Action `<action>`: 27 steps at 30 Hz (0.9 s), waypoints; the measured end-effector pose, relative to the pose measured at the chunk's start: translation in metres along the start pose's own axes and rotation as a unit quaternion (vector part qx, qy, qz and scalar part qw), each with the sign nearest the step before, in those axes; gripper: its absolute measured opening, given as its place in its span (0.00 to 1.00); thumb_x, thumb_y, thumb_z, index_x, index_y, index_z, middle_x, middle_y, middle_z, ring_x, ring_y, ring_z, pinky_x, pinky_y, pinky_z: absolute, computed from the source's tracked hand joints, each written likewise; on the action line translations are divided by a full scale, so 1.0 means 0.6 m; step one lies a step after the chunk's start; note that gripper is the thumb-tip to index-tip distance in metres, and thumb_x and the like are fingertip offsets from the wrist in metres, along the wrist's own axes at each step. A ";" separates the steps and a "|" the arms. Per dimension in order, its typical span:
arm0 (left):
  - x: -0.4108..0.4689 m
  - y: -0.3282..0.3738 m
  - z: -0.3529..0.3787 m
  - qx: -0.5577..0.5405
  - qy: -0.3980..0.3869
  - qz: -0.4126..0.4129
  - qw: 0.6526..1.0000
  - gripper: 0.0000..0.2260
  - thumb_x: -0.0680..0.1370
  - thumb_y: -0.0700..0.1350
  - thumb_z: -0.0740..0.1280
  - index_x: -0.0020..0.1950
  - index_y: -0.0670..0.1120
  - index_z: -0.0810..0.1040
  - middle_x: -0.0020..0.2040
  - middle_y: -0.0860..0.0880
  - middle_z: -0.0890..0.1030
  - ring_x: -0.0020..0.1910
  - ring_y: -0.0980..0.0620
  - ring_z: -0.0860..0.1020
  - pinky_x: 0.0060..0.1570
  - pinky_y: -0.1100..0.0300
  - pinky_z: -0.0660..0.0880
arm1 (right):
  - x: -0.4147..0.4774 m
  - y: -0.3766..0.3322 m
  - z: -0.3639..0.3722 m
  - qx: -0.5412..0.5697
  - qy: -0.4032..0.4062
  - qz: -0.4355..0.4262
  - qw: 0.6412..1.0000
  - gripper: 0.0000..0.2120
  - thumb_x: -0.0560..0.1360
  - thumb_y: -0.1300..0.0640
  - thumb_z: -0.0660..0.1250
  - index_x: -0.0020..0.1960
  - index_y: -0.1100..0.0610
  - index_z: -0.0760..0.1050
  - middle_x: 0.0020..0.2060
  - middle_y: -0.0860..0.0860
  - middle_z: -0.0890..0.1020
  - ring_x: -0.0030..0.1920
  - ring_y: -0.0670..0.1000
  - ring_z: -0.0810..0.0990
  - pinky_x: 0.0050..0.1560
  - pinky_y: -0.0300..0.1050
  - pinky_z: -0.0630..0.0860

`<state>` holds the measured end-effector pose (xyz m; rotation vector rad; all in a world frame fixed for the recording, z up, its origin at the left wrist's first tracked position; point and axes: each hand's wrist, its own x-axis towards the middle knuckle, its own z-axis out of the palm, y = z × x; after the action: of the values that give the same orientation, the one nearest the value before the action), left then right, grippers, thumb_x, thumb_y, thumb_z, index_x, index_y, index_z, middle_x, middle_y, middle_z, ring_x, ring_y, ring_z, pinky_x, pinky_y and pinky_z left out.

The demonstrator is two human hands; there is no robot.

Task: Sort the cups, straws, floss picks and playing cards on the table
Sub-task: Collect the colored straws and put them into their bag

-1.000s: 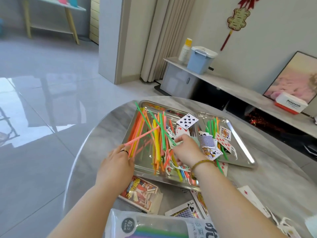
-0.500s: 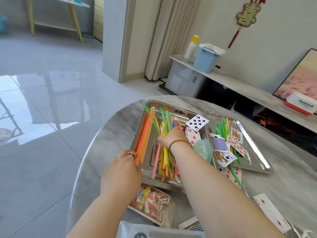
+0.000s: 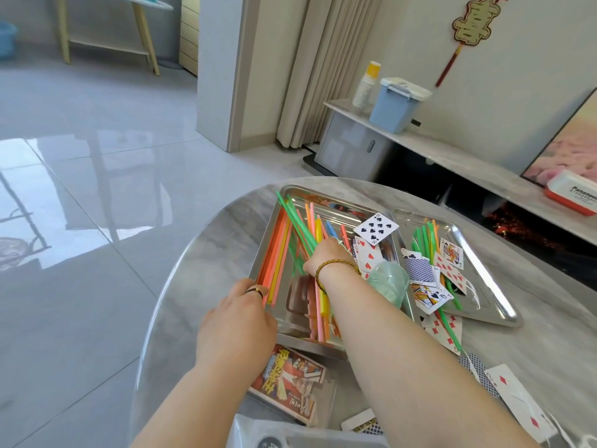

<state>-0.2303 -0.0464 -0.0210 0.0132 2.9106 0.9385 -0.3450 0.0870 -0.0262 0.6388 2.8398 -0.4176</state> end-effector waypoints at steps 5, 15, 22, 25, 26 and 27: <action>-0.001 0.000 -0.001 0.008 -0.003 0.005 1.000 0.16 0.79 0.45 0.54 0.66 0.51 0.68 0.66 0.57 0.64 0.58 0.53 0.73 0.55 0.60 0.68 | -0.001 -0.001 -0.003 -0.027 -0.023 -0.021 0.999 0.18 0.73 0.57 0.66 0.59 0.63 0.69 0.39 0.53 0.74 0.40 0.54 0.75 0.35 0.42 0.70; 0.001 -0.003 -0.001 0.010 -0.017 0.001 1.000 0.15 0.79 0.44 0.54 0.65 0.50 0.69 0.66 0.56 0.64 0.54 0.53 0.74 0.52 0.61 0.68 | -0.023 0.012 -0.056 0.165 -0.074 -0.049 0.982 0.05 0.75 0.59 0.61 0.42 0.60 0.68 0.32 0.52 0.70 0.29 0.47 0.67 0.28 0.38 0.63; -0.001 0.000 -0.004 0.011 -0.030 0.004 0.999 0.17 0.79 0.46 0.54 0.69 0.50 0.66 0.68 0.56 0.62 0.57 0.53 0.73 0.57 0.58 0.68 | -0.023 0.025 -0.089 0.405 -0.100 -0.071 0.906 0.11 0.74 0.65 0.61 0.33 0.61 0.70 0.16 0.48 0.76 0.23 0.46 0.77 0.28 0.37 0.74; -0.003 0.001 -0.004 0.013 -0.037 0.003 0.999 0.17 0.79 0.46 0.55 0.69 0.50 0.65 0.69 0.56 0.61 0.56 0.53 0.73 0.57 0.58 0.68 | -0.027 0.032 -0.101 0.448 -0.058 -0.110 0.886 0.15 0.75 0.62 0.63 0.30 0.60 0.70 0.16 0.47 0.75 0.26 0.48 0.76 0.32 0.42 0.74; -0.003 0.001 -0.004 0.014 -0.038 0.002 0.999 0.17 0.79 0.46 0.55 0.69 0.50 0.65 0.69 0.56 0.61 0.56 0.53 0.73 0.57 0.58 0.68 | -0.032 0.033 -0.106 0.458 -0.039 -0.122 0.880 0.15 0.75 0.62 0.63 0.29 0.60 0.70 0.16 0.47 0.74 0.25 0.47 0.75 0.33 0.42 0.74; -0.003 0.001 -0.003 0.013 -0.039 0.002 0.999 0.18 0.79 0.46 0.55 0.69 0.51 0.65 0.69 0.56 0.60 0.56 0.53 0.73 0.56 0.58 0.68 | -0.036 0.034 -0.110 0.473 -0.021 -0.133 0.871 0.15 0.75 0.62 0.63 0.30 0.60 0.70 0.15 0.47 0.74 0.22 0.45 0.74 0.34 0.41 0.74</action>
<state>-0.2289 -0.0471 -0.0191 0.0569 2.8529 0.8789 -0.3257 0.1172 0.0369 0.3319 2.5239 -1.8855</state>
